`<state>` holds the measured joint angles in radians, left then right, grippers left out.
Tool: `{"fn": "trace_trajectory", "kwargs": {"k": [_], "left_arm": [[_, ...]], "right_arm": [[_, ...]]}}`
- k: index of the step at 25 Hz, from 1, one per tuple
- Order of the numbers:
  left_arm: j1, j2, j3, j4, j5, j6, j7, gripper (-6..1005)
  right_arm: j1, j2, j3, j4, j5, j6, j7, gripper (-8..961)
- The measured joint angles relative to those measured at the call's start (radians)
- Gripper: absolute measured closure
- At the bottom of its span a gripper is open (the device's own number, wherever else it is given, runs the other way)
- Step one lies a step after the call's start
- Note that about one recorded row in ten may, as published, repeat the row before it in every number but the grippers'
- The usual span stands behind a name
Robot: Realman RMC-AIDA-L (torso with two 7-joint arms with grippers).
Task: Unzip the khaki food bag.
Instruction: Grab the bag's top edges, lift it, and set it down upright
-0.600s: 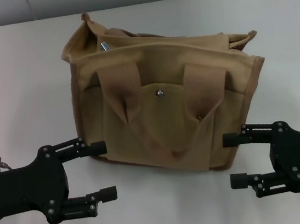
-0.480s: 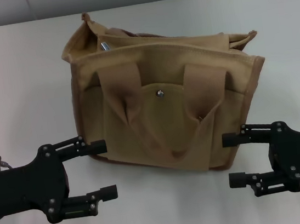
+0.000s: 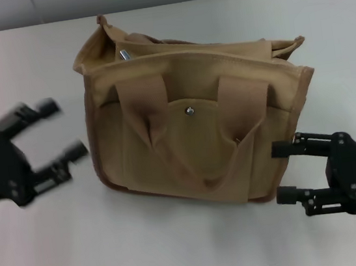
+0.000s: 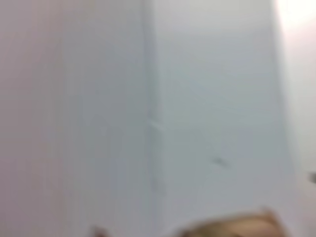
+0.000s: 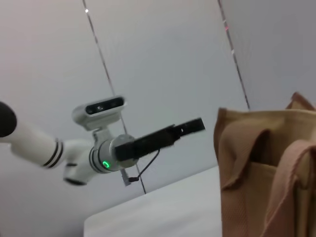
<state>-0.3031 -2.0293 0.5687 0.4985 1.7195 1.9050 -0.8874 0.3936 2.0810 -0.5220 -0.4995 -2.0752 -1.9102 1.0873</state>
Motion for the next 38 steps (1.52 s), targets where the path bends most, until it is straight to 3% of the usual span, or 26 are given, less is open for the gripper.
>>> {"fn": "trace_trajectory", "kwargs": {"k": [3,5,13,20,26,38], "left_arm": [[0.012,-0.030,-0.067,0.004,-0.024,-0.055,0.023,231],[-0.003,-0.039,-0.050,-0.013,-0.022,-0.115,0.047,234],[-0.105,-0.044,0.067,-0.153,-0.023,-0.277,0.162,248],[-0.171,-0.045,0.076,-0.210,-0.039,-0.389,0.137,260],[-0.174,-0.050,0.057,-0.241,-0.102,-0.427,0.167,270],[-0.196,-0.047,0.056,-0.228,-0.149,-0.381,0.189,751]], "right_arm": [[-0.006,0.000,-0.001,-0.002,0.007,0.001,-0.002,167],[-0.003,0.000,-0.002,-0.001,0.007,0.002,-0.003,167],[0.000,0.001,-0.004,0.000,0.007,0.003,-0.003,167],[-0.007,0.001,0.000,0.002,0.008,0.003,-0.004,166],[-0.006,0.001,0.001,0.003,0.010,0.002,-0.004,166],[-0.011,-0.001,0.015,0.004,0.047,-0.010,-0.004,166]]}}
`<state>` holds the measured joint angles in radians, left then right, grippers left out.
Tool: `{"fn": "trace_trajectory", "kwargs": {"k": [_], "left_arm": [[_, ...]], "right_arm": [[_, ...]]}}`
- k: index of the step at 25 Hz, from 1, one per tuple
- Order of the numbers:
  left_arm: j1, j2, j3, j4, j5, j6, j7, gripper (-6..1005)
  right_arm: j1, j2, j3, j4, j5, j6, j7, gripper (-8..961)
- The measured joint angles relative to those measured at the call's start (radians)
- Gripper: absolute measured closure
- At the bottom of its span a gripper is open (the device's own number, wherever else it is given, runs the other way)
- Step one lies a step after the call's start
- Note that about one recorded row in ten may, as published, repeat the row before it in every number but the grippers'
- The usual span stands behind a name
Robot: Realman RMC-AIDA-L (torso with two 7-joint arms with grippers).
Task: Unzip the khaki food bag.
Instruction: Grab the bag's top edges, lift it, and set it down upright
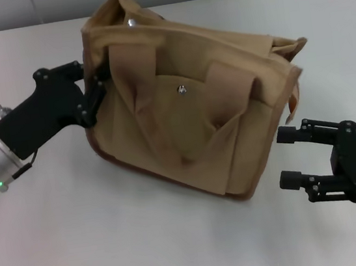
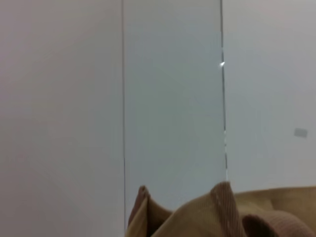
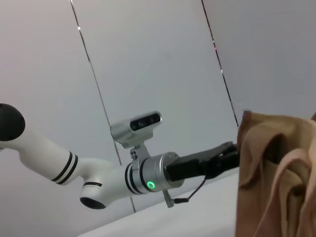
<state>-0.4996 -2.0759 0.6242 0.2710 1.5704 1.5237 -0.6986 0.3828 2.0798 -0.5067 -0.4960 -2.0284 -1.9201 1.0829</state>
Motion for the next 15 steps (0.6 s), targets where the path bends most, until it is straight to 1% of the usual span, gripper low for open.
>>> {"fn": "trace_trajectory", "kwargs": {"k": [2,5,7,10,12,15], "left_arm": [[-0.010,0.000,0.000,0.013,0.000,0.011,0.001,847],[-0.015,-0.003,0.001,0.047,-0.002,0.041,0.001,883],[-0.016,-0.003,0.001,0.069,-0.015,0.084,0.001,907],[-0.009,-0.001,-0.003,0.118,-0.028,0.163,-0.007,907],[-0.001,0.000,-0.003,0.161,-0.031,0.213,-0.015,907],[0.007,0.002,0.001,0.223,-0.037,0.263,-0.047,907]], "right_arm": [[-0.001,0.000,0.006,-0.001,0.001,0.000,0.000,166],[-0.001,0.000,0.022,-0.002,0.002,-0.001,0.001,167],[-0.003,0.000,0.042,-0.001,0.002,-0.008,0.003,167],[-0.005,0.000,0.104,0.001,0.003,-0.024,0.005,167],[-0.005,0.000,0.170,0.002,0.015,-0.036,0.006,167],[-0.009,0.001,0.222,0.004,0.092,-0.049,0.007,167]]}}
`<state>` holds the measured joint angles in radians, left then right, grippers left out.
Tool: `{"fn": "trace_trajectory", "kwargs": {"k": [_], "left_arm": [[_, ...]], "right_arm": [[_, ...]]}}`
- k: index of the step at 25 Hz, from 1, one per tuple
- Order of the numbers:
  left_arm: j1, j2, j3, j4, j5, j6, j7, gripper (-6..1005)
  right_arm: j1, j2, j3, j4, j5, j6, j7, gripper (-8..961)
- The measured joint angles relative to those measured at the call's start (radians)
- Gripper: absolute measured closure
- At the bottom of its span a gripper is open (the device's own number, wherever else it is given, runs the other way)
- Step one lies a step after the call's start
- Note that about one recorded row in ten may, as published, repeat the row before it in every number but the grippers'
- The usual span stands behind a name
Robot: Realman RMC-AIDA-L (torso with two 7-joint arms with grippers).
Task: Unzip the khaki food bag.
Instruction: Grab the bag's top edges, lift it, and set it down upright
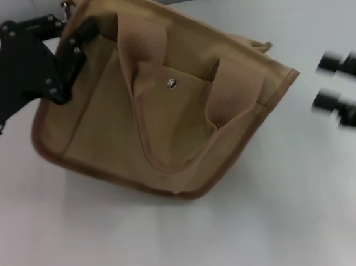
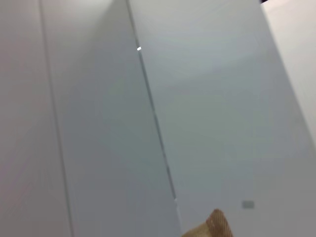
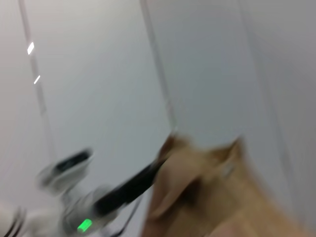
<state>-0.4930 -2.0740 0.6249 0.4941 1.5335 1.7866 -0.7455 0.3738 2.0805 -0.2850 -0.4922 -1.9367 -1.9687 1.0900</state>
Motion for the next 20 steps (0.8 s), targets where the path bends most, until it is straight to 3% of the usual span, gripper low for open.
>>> {"fn": "trace_trajectory", "kwargs": {"k": [3,5,13,18,19,20], "left_arm": [[0.002,0.002,0.003,0.073,0.000,0.053,-0.032,907],[-0.001,0.003,0.013,0.125,0.000,0.078,-0.061,907],[-0.010,0.004,0.069,0.186,0.000,0.131,-0.085,907],[-0.011,0.002,0.118,0.193,-0.001,0.146,-0.085,907],[-0.011,0.002,0.118,0.193,-0.001,0.146,-0.085,907],[-0.012,0.002,0.131,0.193,-0.002,0.146,-0.083,907]], "right_arm": [[-0.006,-0.001,0.001,-0.031,0.098,-0.015,0.003,167],[0.005,0.004,0.002,-0.121,0.132,-0.019,-0.037,167],[0.058,0.004,-0.018,-0.234,0.239,0.043,-0.128,167],[0.091,0.004,-0.247,-0.319,0.243,0.116,-0.043,166],[0.091,0.004,-0.247,-0.319,0.243,0.116,-0.043,166],[0.097,0.006,-0.341,-0.341,0.247,0.153,-0.006,166]]}}
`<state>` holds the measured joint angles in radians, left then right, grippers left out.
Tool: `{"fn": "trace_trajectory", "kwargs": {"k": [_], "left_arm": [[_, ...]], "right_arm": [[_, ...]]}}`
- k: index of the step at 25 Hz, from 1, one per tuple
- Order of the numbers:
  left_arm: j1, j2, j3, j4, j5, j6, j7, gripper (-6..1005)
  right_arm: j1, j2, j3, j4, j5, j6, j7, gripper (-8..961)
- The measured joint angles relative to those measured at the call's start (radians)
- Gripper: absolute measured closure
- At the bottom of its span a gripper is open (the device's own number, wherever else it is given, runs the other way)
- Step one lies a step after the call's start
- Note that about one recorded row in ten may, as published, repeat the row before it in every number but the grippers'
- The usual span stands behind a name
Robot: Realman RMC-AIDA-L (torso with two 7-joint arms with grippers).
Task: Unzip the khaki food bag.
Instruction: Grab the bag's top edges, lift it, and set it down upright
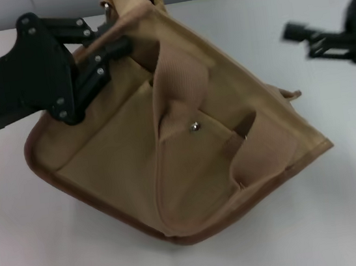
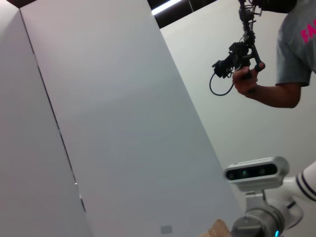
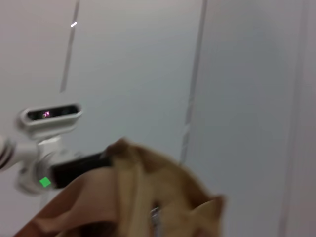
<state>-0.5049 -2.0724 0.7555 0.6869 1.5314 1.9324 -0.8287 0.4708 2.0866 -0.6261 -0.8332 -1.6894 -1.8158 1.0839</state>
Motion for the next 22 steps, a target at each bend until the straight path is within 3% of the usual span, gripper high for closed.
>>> {"fn": "trace_trajectory", "kwargs": {"k": [1,2,6,7,22], "left_arm": [[0.000,0.000,0.000,0.000,0.000,0.000,0.000,907],[-0.001,0.000,0.010,0.000,-0.001,0.000,0.002,907],[-0.001,0.001,0.017,0.000,-0.001,0.000,0.003,908],[-0.001,0.001,0.018,0.000,-0.001,0.000,0.004,908],[-0.006,-0.002,0.038,-0.003,-0.001,0.001,0.010,908]], "right_arm": [[0.000,0.000,0.000,0.000,0.000,0.000,0.000,168],[0.007,0.001,-0.082,-0.009,0.006,0.042,0.014,169],[0.013,0.002,-0.148,-0.011,0.019,0.086,0.021,175],[0.027,0.002,-0.211,-0.016,0.029,0.121,0.057,177],[0.067,0.002,-0.440,-0.045,0.092,0.199,0.118,200]]}}
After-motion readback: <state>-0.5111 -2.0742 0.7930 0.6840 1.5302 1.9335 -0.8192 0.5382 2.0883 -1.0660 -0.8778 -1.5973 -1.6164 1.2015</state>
